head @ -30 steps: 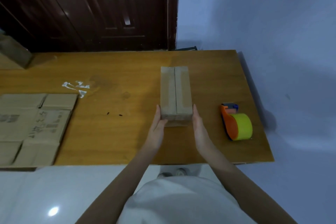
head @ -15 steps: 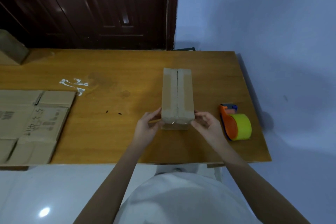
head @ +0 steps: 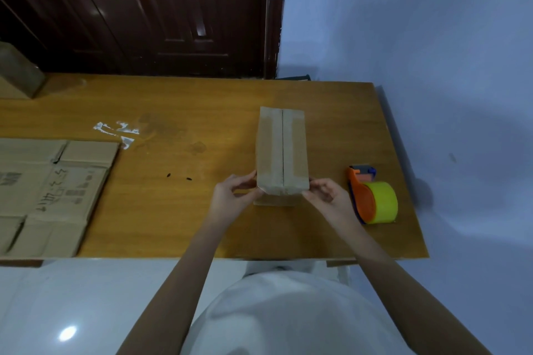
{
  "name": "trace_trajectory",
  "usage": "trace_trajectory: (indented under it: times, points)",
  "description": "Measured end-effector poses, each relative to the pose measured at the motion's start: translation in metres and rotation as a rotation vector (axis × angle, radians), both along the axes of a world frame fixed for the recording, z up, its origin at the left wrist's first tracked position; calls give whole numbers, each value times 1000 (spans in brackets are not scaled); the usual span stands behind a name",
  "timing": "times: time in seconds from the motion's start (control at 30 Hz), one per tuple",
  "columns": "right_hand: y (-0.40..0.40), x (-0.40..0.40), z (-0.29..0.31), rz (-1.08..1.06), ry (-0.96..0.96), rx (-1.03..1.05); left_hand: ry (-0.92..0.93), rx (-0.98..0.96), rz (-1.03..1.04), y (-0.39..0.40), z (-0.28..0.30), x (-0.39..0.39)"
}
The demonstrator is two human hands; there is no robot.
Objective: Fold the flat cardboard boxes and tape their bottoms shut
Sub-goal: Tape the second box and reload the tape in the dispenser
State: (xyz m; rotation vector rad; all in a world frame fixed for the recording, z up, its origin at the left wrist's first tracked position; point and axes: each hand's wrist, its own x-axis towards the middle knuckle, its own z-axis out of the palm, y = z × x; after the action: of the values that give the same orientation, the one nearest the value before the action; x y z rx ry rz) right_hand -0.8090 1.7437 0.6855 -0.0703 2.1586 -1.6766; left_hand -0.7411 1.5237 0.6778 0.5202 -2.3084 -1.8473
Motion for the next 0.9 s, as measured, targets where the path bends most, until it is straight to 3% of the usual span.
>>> trace_trajectory:
  times: [0.17,0.37,0.53,0.67,0.8,0.9]
  points:
    - [-11,3,2,-97,-6,-37,25,-6,114,10,-5,1]
    - [-12,1,3,-69,-41,-35,6,10,55,11,-7,4]
    - [-8,-18,22,-74,-199,-102,-157,357,45,-4,7,-8]
    - [-13,-23,32,108,-2,98,-189,-104,-69,10,18,-15]
    - [-9,-24,27,176,130,158,-166,-305,-142,6,24,-20]
    - [-5,-22,18,304,361,294,-138,-513,-243,2,21,-20]
